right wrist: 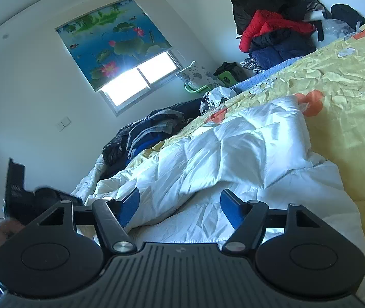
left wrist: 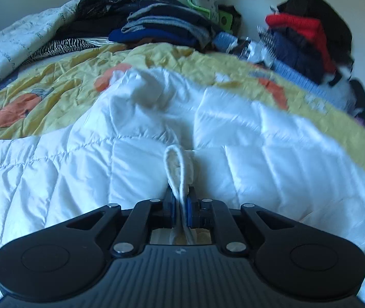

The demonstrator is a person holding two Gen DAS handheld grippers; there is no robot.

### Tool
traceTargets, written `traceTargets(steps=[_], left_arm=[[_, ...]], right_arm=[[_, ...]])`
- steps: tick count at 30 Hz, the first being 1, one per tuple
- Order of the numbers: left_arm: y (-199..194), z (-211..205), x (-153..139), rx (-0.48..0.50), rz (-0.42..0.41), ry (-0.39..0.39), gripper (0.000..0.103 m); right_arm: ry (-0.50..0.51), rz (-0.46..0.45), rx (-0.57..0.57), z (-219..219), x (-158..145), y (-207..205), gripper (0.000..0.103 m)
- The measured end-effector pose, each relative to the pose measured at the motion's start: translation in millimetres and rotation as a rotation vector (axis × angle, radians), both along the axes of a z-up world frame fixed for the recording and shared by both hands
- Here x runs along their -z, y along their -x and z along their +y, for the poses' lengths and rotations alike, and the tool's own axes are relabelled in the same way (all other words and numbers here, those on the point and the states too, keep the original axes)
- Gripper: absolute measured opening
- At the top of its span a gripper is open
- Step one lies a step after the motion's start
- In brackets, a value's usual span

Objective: Fold small clothes

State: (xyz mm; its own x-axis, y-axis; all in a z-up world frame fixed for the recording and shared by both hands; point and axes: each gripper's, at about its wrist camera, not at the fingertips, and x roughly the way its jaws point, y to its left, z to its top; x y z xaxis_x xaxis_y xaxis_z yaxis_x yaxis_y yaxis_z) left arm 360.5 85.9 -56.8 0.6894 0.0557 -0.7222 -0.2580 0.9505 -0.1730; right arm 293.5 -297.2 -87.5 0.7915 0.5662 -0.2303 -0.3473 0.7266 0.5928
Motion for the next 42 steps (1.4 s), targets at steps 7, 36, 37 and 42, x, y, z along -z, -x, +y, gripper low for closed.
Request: traceTargets(steps=[7,36,37,42], left_arm=[[-8,-18,16,0.046,0.042,-0.154,0.008],[-12,-17,33,0.026,-0.009,0.074,0.088],[-10,-20,36,0.038,-0.04,0.042,0.09],[-6,-36,43,0.072,-0.051,-0.076,0.091]], right_arm=[[-0.015,0.013,0.001,-2,2,-3,0.07],[-0.046,0.042,-0.007,-6,8,-10,0.078],[-0.047,0.042,-0.008,-6,8,-10,0.079],[-0.046,0.048,-0.011,-6,9,-12,0.08]])
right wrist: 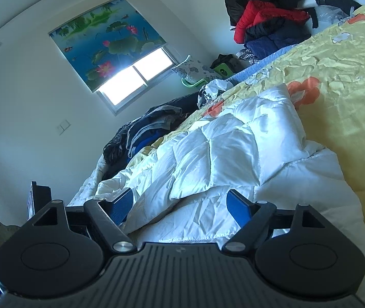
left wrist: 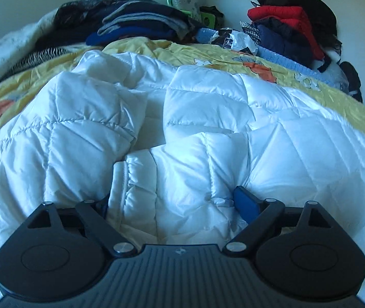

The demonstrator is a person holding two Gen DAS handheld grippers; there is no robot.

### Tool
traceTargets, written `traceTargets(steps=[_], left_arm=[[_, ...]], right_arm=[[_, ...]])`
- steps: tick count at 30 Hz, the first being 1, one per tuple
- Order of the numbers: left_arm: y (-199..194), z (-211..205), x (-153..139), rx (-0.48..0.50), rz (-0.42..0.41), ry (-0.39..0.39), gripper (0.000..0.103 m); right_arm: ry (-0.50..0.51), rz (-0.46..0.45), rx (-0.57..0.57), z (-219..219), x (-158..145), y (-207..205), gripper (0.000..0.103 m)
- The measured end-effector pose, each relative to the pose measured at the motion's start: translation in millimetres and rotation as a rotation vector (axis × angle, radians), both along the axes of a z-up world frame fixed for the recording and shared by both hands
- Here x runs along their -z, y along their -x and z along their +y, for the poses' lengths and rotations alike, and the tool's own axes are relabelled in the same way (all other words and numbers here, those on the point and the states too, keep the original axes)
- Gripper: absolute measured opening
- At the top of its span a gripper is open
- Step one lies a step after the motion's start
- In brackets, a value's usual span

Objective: Fold small clothes

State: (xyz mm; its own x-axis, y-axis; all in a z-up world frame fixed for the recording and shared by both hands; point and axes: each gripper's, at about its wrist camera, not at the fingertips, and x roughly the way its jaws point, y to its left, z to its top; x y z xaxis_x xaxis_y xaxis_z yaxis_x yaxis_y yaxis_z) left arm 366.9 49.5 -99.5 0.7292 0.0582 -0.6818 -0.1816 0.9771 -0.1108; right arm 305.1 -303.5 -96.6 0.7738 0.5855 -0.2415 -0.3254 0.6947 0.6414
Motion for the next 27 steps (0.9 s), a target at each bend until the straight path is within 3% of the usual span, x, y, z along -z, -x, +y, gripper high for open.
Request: traceTargets(steps=[3,5,8,12,15,18,22,25,27], left_arm=[[3,4,-6,-0.014,0.0,0.028,0.091],[22,12,-19,-0.037,-0.032,0.087,0.091],[69,31,-43,-0.058,-0.191,0.136,0.092],[118,87,-55,-0.244,-0.306,0.213,0.092],[138,151,-46,-0.527,-0.306,0.31,0.092],[152,209,-29,-0.746,-0.252,0.477,0.092],[155,249,0,-0.782,-0.216,0.689,0.092],[152,253,13,-0.791,-0.186,0.729,0.091],[149,250,15,-0.774,-0.192,0.698,0.086]], right_arm=[[-0.003,0.004,0.005,-1,0,0,0.08],[-0.007,0.006,0.011,-1,0,0,0.081],[-0.012,0.01,0.016,-1,1,0,0.084],[-0.007,0.01,0.012,0,0,1,0.085],[-0.008,0.013,0.012,0,0,0,0.085],[-0.01,0.021,0.016,-1,1,0,0.085],[-0.005,0.025,0.018,0,1,-2,0.085],[-0.004,0.031,0.019,1,1,-3,0.085],[-0.004,0.035,0.022,0,1,-3,0.085]])
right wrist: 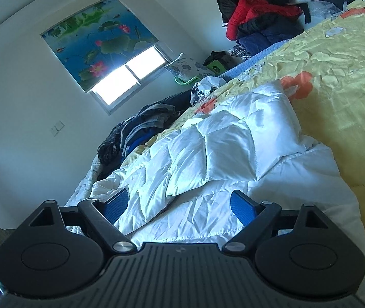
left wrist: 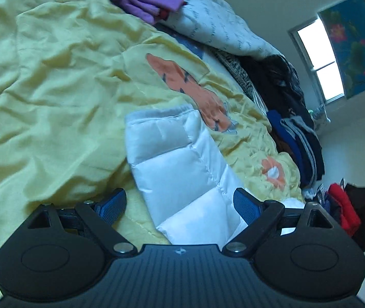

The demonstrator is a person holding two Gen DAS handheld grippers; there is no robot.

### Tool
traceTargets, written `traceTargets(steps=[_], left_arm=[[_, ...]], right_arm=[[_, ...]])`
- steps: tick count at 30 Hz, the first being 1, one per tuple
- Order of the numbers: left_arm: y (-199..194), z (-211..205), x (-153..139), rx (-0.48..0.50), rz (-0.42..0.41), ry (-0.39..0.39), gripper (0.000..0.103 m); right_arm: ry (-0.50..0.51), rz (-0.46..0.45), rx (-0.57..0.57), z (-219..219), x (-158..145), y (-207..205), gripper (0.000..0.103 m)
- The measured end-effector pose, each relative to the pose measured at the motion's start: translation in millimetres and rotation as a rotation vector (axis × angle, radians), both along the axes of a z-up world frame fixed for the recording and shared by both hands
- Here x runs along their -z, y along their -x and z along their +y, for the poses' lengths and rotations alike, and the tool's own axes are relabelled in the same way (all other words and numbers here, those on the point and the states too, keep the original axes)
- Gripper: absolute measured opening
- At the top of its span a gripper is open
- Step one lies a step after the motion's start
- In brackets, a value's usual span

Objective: Fold small clothes

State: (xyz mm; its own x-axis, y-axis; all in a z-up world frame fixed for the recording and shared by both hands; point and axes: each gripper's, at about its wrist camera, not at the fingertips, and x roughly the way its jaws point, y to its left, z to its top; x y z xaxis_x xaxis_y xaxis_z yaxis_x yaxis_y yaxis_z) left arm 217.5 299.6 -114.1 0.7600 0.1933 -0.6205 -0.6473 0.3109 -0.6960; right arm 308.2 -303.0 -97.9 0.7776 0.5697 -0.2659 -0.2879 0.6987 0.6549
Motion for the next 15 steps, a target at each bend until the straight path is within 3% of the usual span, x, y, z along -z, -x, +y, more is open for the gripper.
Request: traceTargets(steps=[1,3,4,6,11,15], left_arm=[[0,-1,-1,-0.013,-0.001,-0.025,0.066],[-8,7,2,-0.017,0.007,-0.018,0.037],[-13,13,6,-0.011,0.01,0.003,0.029],[-18,17,11,-0.006,0.016,0.019,0.025],[-20,17,5,-0.018,-0.001,-0.037,0.009],[-15,14,-30,-0.062,-0.052,-0.119,0.007]], right_arm=[[0.0,0.001,0.001,0,0,0,0.086],[0.0,0.003,0.001,1,0,-1,0.086],[0.001,0.004,0.001,1,0,-1,0.086],[0.0,0.007,0.002,2,0,-2,0.086],[-0.007,0.014,0.003,1,1,-3,0.087],[-0.001,0.015,0.004,2,0,-3,0.088]])
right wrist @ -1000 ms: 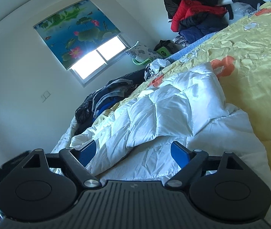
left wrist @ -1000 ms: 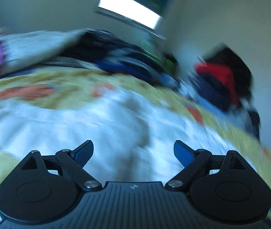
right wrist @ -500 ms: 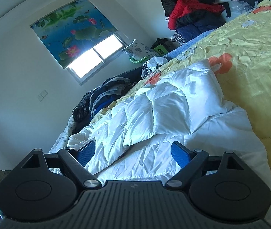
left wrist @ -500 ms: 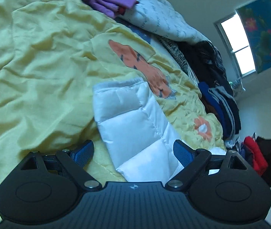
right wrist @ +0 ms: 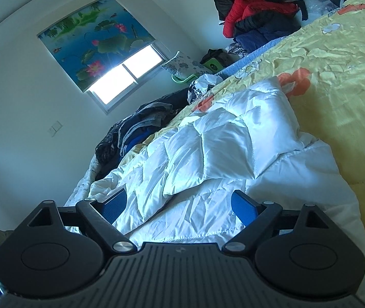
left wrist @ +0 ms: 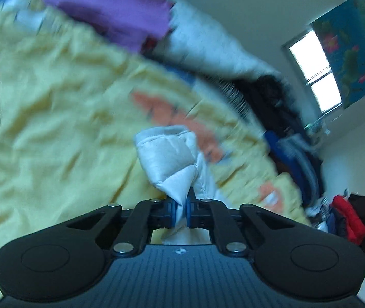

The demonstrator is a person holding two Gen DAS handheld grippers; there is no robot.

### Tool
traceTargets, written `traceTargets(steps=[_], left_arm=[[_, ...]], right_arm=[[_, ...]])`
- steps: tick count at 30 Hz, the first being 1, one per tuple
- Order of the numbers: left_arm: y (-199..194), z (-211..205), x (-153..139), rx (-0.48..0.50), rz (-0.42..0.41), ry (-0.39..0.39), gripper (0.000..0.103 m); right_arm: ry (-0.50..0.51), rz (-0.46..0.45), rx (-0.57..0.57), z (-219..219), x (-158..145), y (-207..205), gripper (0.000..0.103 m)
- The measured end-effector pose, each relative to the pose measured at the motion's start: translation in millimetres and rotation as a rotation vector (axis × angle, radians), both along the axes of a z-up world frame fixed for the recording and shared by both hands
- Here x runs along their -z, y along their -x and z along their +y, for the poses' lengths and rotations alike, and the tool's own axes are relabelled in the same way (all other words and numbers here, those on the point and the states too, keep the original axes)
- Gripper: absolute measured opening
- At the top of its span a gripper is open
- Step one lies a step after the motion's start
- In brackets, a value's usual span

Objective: Fold small clothes

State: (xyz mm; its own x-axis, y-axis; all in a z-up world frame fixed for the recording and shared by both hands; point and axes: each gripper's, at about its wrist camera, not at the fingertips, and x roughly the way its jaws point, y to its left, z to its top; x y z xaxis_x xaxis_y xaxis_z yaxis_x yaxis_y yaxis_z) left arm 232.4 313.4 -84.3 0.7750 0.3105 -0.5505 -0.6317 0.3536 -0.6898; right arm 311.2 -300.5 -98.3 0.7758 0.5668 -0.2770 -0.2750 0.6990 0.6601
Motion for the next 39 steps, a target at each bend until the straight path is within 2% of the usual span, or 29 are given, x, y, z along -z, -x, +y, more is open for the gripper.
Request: traceTargets(steps=[2,5,8,10,12,14,17,21,24,26,29,32,33,34,37,39], left_arm=[[1,-8,-37,0.011,-0.073,-0.086,0.007],[5,-38,-107,0.054,-0.225,-0.277,0.007],[8,-86,-166,0.151,-0.378,-0.474,0.007],[3,-125,-187,0.254,-0.437,-0.567,0.007],[-5,-162,-193,0.362,-0.477,-0.595,0.007],[-17,-201,-186,0.48,-0.498,-0.594,0.007],[-34,-268,-156,0.665,-0.456,-0.634,0.007],[-55,-353,-90,0.956,-0.26,-0.739,0.008],[-69,-392,-41,1.138,-0.065,-0.83,0.008],[-68,-403,-22,1.2,0.0,-0.875,0.009],[-62,-410,-10,1.243,0.041,-0.932,0.014],[-56,-412,-8,1.315,0.067,-0.946,0.05],[-50,-413,-8,1.326,0.056,-0.963,0.081],[-44,-413,-8,1.331,0.05,-0.994,0.102],[-13,-416,-5,1.317,0.012,-1.134,0.103],[5,-412,-5,1.253,-0.047,-1.205,0.103]], right_arm=[[0.003,0.0,0.0,0,0,0,0.088],[-0.001,0.0,0.001,1,0,0,0.089],[-0.009,0.002,0.0,-1,0,-1,0.09],[-0.015,0.003,0.0,-2,1,-1,0.09],[-0.028,0.004,0.001,-4,1,-1,0.09],[-0.053,0.009,0.009,-8,3,-1,0.09],[-0.128,0.033,0.018,-19,7,-4,0.092],[-0.243,0.062,0.022,-32,15,-8,0.092],[-0.26,0.064,0.017,-32,17,-9,0.093],[-0.253,0.063,0.009,-31,17,-10,0.095],[-0.256,0.059,-0.005,-31,16,-12,0.098],[-0.268,0.059,-0.011,-32,17,-14,0.098],[-0.276,0.06,-0.011,-33,18,-14,0.098],[-0.286,0.06,-0.011,-34,19,-15,0.098],[-0.306,0.059,-0.01,-36,20,-16,0.098],[-0.301,0.057,-0.007,-36,21,-16,0.097]])
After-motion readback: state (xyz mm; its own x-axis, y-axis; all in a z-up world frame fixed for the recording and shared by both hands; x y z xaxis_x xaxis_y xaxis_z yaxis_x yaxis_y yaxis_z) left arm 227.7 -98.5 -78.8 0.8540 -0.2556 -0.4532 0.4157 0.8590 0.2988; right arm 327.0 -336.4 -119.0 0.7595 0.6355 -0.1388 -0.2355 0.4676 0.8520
